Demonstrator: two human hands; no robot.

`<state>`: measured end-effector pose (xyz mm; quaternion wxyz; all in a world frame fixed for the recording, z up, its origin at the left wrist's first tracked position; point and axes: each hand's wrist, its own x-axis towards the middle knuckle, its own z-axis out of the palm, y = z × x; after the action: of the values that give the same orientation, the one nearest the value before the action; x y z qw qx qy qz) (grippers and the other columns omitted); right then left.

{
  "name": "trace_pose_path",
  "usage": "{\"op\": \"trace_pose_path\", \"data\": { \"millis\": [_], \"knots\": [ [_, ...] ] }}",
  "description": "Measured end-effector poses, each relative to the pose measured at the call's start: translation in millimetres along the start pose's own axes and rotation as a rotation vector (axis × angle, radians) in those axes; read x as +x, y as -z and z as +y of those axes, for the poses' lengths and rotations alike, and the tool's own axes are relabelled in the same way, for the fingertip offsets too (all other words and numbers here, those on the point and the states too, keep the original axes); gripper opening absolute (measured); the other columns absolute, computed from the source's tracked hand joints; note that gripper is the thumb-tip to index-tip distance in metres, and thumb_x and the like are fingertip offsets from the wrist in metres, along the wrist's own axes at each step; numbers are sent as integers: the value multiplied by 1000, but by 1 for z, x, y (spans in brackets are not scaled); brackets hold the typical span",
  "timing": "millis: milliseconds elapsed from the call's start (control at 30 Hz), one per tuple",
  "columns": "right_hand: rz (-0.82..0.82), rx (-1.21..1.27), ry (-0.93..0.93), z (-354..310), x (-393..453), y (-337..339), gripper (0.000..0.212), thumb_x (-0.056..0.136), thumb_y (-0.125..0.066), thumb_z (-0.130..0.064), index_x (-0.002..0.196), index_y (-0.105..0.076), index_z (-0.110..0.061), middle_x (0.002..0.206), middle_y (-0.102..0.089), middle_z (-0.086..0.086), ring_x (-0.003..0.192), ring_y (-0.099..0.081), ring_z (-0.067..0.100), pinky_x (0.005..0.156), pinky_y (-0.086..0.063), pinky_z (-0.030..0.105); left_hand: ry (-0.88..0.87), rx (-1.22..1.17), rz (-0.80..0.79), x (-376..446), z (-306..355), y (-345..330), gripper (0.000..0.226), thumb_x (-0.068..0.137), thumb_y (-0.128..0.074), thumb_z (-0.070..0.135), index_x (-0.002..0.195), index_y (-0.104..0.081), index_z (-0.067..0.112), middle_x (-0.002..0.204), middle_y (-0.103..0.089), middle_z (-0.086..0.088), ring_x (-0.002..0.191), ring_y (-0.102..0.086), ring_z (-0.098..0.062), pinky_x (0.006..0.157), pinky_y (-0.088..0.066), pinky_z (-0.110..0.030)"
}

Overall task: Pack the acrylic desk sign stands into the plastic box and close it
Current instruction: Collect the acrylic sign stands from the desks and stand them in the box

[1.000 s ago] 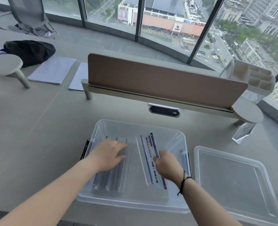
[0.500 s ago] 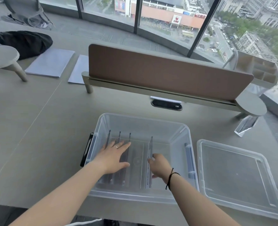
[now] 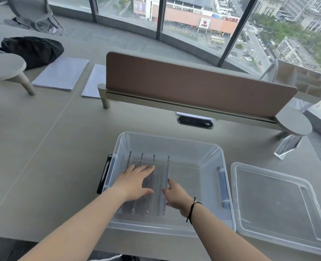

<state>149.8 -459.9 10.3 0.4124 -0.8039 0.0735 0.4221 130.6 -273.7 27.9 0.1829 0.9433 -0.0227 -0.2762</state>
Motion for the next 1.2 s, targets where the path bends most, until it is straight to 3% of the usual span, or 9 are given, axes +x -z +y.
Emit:
{"op": "trace_pose_path", "data": {
  "millis": [133,433,567,667,767,800,867,1000,1200],
  "knots": [
    [48,-20,78,3,4,-6,48,95,-46,-16,142,-39,-19,129,-59,9,114,-62,29,95,-53,50,4,1,0,-2,1,0,88,87,-53,67,152,3,48,164,-6,15,151,-1,-26,120,-14,-50],
    [73,-63,85,5,7,-15,47,94,-45,-14,141,-41,-19,127,-60,9,112,-62,28,95,-53,48,-3,-61,-4,-2,1,1,88,87,-56,64,153,0,48,163,-7,15,151,-1,-26,120,-12,-48],
    [44,-106,53,5,8,-15,54,99,-41,-14,151,-26,-17,87,-47,-16,74,-50,-1,69,-46,17,-5,-59,-5,-2,1,0,88,86,-56,64,153,0,48,164,-8,15,151,0,-27,120,-13,-49],
    [77,-131,12,4,5,-17,61,99,-42,-22,154,-19,-18,75,-30,-19,62,-36,-2,62,-37,16,-7,-13,-2,-2,2,0,89,87,-54,64,153,1,46,164,-6,11,151,1,-28,121,-11,-51],
    [118,-99,35,-5,-14,-13,71,97,-47,-37,155,-14,-13,120,-58,-3,109,-57,13,100,-42,32,-12,34,28,-1,2,-1,87,88,-51,65,154,2,43,165,3,7,151,4,-29,121,-6,-54],
    [141,-97,30,-6,-18,-10,72,97,-48,-39,155,-15,-11,141,-50,5,129,-48,20,110,-36,35,-16,35,44,-1,3,-1,84,89,-48,65,154,1,43,165,7,6,151,5,-30,121,-4,-54],
    [170,-55,29,-8,-27,-1,69,97,-50,-40,153,-23,-11,149,-43,10,137,-42,23,113,-35,36,-27,28,106,0,6,-1,78,91,-42,66,155,-4,40,165,6,3,151,4,-29,121,-2,-54],
    [207,104,20,-3,-52,18,47,94,-56,-34,137,-53,-13,122,-65,8,102,-65,17,93,-52,34,-58,-46,299,8,28,4,67,94,-42,60,153,-25,33,163,-17,-3,149,-9,-29,120,-6,-52],
    [317,179,49,13,-83,51,24,93,-57,-26,110,-66,-12,99,-74,10,73,-68,14,83,-56,39,-314,-132,378,22,94,22,40,95,-55,39,130,-60,20,135,-60,1,129,-48,-20,106,-39,-38]
  ]
}}
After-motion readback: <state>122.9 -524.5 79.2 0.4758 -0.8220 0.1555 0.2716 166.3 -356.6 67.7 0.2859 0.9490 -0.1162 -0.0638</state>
